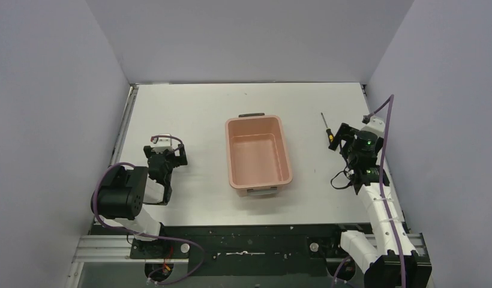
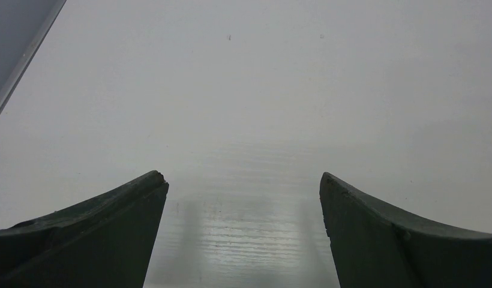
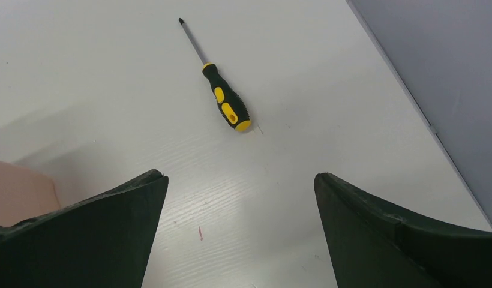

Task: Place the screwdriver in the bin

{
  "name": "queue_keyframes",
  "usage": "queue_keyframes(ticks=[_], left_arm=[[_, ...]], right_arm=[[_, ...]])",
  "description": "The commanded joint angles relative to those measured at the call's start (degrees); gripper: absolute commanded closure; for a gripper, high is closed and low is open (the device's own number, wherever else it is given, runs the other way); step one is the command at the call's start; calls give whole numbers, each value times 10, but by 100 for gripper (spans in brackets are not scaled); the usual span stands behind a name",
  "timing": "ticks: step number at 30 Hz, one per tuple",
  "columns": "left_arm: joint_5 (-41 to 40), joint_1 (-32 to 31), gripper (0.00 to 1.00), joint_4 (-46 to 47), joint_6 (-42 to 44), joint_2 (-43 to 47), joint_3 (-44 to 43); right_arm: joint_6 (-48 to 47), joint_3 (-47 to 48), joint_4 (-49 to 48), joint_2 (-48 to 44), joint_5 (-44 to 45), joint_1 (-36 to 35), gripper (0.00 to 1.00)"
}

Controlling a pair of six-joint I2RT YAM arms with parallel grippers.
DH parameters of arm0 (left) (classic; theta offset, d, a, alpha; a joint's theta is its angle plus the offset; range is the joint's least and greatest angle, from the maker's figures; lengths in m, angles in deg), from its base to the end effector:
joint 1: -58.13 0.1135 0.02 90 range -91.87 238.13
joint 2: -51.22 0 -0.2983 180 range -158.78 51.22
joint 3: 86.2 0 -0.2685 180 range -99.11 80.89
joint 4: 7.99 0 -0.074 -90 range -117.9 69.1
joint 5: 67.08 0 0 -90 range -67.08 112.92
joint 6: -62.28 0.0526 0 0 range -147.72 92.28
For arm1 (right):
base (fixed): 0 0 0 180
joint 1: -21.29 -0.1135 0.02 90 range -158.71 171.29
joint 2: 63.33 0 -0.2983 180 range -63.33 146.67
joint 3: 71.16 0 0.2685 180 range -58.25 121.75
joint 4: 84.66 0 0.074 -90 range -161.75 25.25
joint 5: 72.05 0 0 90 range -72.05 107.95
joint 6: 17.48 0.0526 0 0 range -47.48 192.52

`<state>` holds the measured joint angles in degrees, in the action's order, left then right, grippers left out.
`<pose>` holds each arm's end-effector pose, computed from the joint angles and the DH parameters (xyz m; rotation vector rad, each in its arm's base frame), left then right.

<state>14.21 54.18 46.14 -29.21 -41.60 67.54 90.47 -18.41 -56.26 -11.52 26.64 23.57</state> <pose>0.2644 -0.0103 0.1380 -0.0708 1.7843 0.0676 0.2153 -0.0165 0.2943 0.4514 1.9937 0.0153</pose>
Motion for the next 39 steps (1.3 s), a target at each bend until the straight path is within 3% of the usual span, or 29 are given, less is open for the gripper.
queue_keyframes(ticks=[1, 5, 10, 15, 20, 28, 31, 36, 38, 39], left_arm=[[4, 3, 3, 22, -4, 6, -12], [4, 4, 3, 22, -4, 6, -12], [4, 3, 3, 23, -4, 5, -12], [4, 4, 3, 23, -4, 6, -12], [4, 3, 3, 22, -3, 6, -12], [4, 3, 3, 22, -4, 6, -12], [4, 3, 3, 22, -4, 6, -12], [4, 4, 3, 22, -4, 6, -12], [4, 3, 3, 23, -4, 6, -12], [4, 3, 3, 23, -4, 6, -12]], right_arm=[[-20, 32, -9, 12, -10, 2, 0], [-56, 76, -5, 83, -34, 5, 0], [-132, 240, 88, 287, -71, 13, 0], [-216, 360, 121, 432, -113, 27, 0], [-270, 429, 149, 536, -148, 38, 0], [-278, 486, 157, 648, -160, 60, 3], [-271, 499, 166, 678, -182, 67, 18], [-268, 492, 183, 684, -208, 69, 78], [-267, 492, 189, 671, -213, 69, 96], [-262, 496, 196, 663, -213, 69, 100]])
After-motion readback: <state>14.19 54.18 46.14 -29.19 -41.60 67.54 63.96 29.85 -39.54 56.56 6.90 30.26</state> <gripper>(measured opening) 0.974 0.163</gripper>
